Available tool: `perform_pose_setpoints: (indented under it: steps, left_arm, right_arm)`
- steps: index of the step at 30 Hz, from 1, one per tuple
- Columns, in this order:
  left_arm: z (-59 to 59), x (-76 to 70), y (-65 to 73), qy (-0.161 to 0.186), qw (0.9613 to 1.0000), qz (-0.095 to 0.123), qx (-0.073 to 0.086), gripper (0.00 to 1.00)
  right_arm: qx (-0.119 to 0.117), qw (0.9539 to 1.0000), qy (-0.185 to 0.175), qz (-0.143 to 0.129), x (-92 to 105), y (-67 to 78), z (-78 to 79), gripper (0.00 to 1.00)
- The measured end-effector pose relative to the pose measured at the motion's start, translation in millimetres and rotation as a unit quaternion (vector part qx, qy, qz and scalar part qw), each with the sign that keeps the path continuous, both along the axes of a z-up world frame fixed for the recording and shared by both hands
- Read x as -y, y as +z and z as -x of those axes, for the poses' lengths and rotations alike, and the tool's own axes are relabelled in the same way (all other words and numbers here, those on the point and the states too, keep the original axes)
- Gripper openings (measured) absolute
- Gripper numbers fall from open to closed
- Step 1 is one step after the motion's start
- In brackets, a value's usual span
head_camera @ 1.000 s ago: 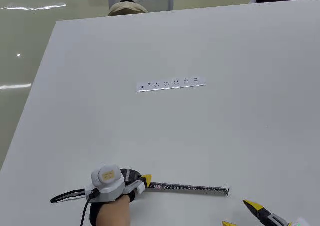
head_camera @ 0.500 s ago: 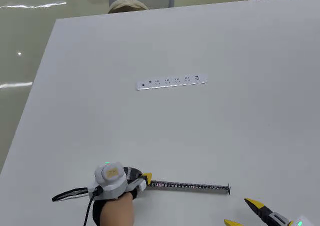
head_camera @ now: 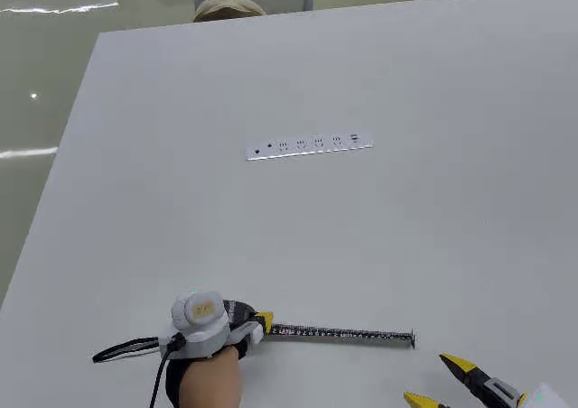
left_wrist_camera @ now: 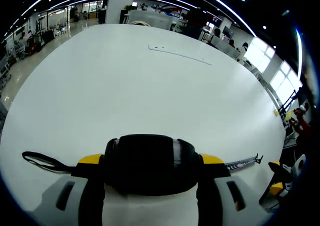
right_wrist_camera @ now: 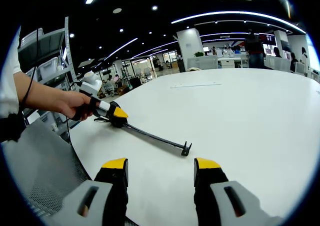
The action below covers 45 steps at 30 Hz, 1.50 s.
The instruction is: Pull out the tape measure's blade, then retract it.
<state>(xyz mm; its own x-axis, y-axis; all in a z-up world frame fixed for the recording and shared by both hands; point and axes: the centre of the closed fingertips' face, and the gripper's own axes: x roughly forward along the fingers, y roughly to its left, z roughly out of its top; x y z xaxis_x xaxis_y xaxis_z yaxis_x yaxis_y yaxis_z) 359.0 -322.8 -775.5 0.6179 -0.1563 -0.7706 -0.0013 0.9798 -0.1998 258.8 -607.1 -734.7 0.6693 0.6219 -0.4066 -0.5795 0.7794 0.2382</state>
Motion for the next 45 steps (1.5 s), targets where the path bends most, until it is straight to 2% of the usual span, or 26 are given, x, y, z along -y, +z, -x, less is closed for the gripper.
perform_pose_setpoints:
  steps: [18, 24, 29, 34, 40, 45]
  left_arm:
    - [-0.2, -0.9, -1.7, -0.002, 1.0000, -0.004, 0.000, 0.74]
    - [0.5, -0.3, -1.6, 0.001, 1.0000, 0.002, 0.002, 0.74]
    - [-0.6, -1.1, -3.1, 0.000, 1.0000, 0.002, 0.001, 0.74]
    - [0.3, -0.2, -1.5, 0.000, 1.0000, 0.001, 0.000, 0.74]
    - [-0.1, -0.7, -2.5, -0.001, 1.0000, 0.001, 0.000, 0.74]
    - [0.1, -0.5, -2.7, -0.003, 1.0000, 0.001, 0.001, 0.73]
  right_arm:
    - [-0.014, 0.9987, 0.046, -0.016, 1.3, -3.8, -16.5, 0.50]
    - [-0.020, 0.9976, 0.061, -0.026, 1.0, -6.4, -23.2, 0.50]
    - [-0.020, 0.9966, 0.071, -0.036, -0.6, -5.7, -29.0, 0.50]
    - [-0.018, 0.9961, 0.080, -0.033, -0.1, -6.5, -35.0, 0.49]
    - [-0.024, 0.9945, 0.097, -0.030, -0.4, -14.2, -40.4, 0.46]
    - [-0.032, 0.9933, 0.104, -0.040, -3.3, -16.8, -42.8, 0.45]
